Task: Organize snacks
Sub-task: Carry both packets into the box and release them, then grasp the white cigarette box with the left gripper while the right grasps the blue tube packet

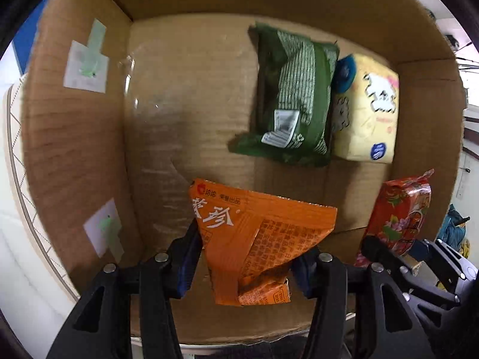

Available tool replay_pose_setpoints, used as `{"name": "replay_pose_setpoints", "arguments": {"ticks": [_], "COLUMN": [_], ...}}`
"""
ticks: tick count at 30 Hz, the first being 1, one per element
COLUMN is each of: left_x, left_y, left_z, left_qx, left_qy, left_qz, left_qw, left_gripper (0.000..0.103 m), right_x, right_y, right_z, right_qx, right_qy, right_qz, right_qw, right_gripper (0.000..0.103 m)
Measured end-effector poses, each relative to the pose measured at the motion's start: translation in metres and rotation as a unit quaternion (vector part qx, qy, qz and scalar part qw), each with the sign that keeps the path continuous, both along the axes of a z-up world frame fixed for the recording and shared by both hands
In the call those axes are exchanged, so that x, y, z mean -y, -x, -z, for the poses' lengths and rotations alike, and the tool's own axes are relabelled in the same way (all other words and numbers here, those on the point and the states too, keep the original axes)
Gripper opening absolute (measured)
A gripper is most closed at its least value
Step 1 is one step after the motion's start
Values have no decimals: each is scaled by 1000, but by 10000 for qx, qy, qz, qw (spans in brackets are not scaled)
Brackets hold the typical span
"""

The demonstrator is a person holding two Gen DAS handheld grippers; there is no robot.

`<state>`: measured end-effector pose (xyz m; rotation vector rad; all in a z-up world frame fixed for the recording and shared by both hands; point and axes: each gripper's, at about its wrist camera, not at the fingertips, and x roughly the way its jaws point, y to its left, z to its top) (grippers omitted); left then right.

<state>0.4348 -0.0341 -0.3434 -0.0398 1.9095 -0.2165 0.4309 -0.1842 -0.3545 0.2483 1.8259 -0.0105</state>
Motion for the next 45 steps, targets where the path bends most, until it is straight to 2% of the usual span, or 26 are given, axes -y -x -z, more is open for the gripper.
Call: {"name": "replay_pose_setpoints", "arguments": {"ticks": [2,4,6,18,21,22,23,25,31,35,42,45], "left_x": [-1,-2,-3,-13,-10,-12,-13,-18,-32,-39,-45,-47], "left_y": [1,1,2,41,50,56,62,73,90,100,123,131], "left_z": [-2,-7,-13,-61,-74,-79,-84,-98,-137,-151,-185,-195], "left_qx": [-44,-23,30,632,888,974,1088,1403,2048,2250,2792,2904], "left_qy": [96,165,197,-34,-77,-84,-109,-254,-265,-247,-437,-399], "left_qz": [-141,-233,-264,-65,-60,-55,-44,-81,-190,-257,-183,-193], "left_qw": [9998,9996,9995,9980,9960,9952,9940,9897,9783,9737,9591,9559], "left_gripper": [53,56,63,63,64,65,74,85,97,98,98,98], "right_x": [-2,-2,-4,-10,-14,-15,-16,-16,-25,-27,-34,-34], "right_y": [-1,-1,0,17,30,34,40,49,75,88,110,119], "right_z": [3,-1,-8,-40,-55,-60,-67,-78,-111,-130,-156,-166], "right_qx": [-105,-34,43,427,691,791,888,1059,1569,1790,2073,2154], "right_qy": [-65,-46,-15,352,486,549,613,697,833,836,901,830], "right_qz": [-60,-61,-99,-267,-287,-282,-289,-283,-332,-315,-385,-373], "right_qw": [9999,10000,9999,9981,9960,9950,9937,9915,9835,9798,9734,9723], "right_gripper": [57,80,80,81,92,93,93,93,94,94,94,94]}}
